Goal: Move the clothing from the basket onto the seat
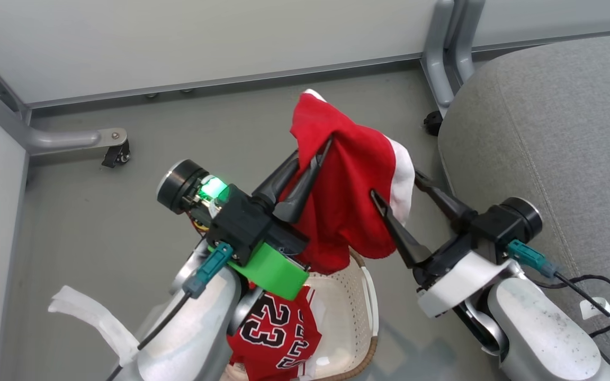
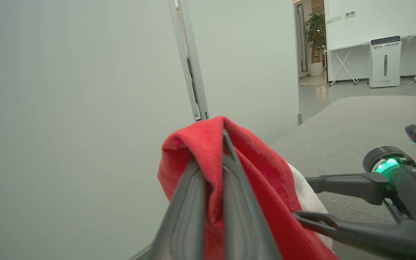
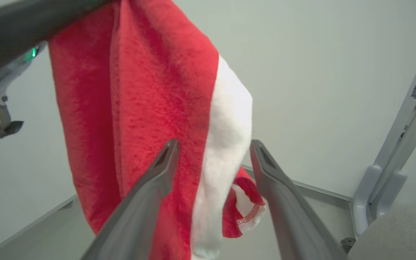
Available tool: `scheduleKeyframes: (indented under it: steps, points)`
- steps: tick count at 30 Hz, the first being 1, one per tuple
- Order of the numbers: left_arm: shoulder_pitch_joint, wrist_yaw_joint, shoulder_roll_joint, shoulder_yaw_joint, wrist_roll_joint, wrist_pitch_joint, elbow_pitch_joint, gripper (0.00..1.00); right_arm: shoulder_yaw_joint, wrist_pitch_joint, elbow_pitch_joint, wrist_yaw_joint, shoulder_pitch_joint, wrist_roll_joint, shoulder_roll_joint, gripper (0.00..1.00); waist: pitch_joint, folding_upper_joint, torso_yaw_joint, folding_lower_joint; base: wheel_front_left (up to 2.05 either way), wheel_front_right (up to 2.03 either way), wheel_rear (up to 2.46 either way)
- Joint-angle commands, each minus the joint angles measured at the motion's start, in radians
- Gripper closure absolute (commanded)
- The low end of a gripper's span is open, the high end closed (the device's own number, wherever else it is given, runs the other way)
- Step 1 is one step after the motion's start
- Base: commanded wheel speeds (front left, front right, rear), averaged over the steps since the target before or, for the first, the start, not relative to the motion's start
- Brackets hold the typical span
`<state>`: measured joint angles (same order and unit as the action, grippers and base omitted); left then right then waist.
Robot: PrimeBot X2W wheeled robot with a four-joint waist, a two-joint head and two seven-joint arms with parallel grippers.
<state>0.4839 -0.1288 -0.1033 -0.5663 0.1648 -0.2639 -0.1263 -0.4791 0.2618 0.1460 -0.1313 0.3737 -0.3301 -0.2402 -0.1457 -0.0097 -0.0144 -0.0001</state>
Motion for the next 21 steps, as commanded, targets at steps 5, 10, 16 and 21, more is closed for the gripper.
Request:
scheduleKeyframes:
  steps: [5,10,16,21]
  points:
    - [0.007,-0.002,0.003,-0.033,0.003,-0.001,0.007,1.0,-0.114,0.005,0.014,0.001,0.055,-0.103,-0.049,0.0,0.001,0.0097,-0.018,0.0001,0.0,0.0,0.0]
    - [0.003,-0.003,0.006,-0.052,0.008,-0.001,0.005,1.0,-0.194,0.005,0.007,0.001,0.077,-0.148,-0.065,0.0,0.006,0.0097,-0.029,0.0001,0.0,0.0,0.0]
    - [0.005,-0.003,0.008,-0.069,0.014,-0.001,0.01,1.0,-0.222,0.005,-0.007,0.001,0.08,-0.159,-0.043,1.0,-0.004,0.0097,-0.037,0.0001,0.0,0.0,0.0]
    - [-0.004,-0.003,0.002,-0.068,0.019,-0.001,0.003,1.0,-0.2,0.005,-0.013,0.001,0.048,-0.148,-0.017,1.0,-0.007,0.0097,-0.036,0.0001,0.0,0.0,0.0]
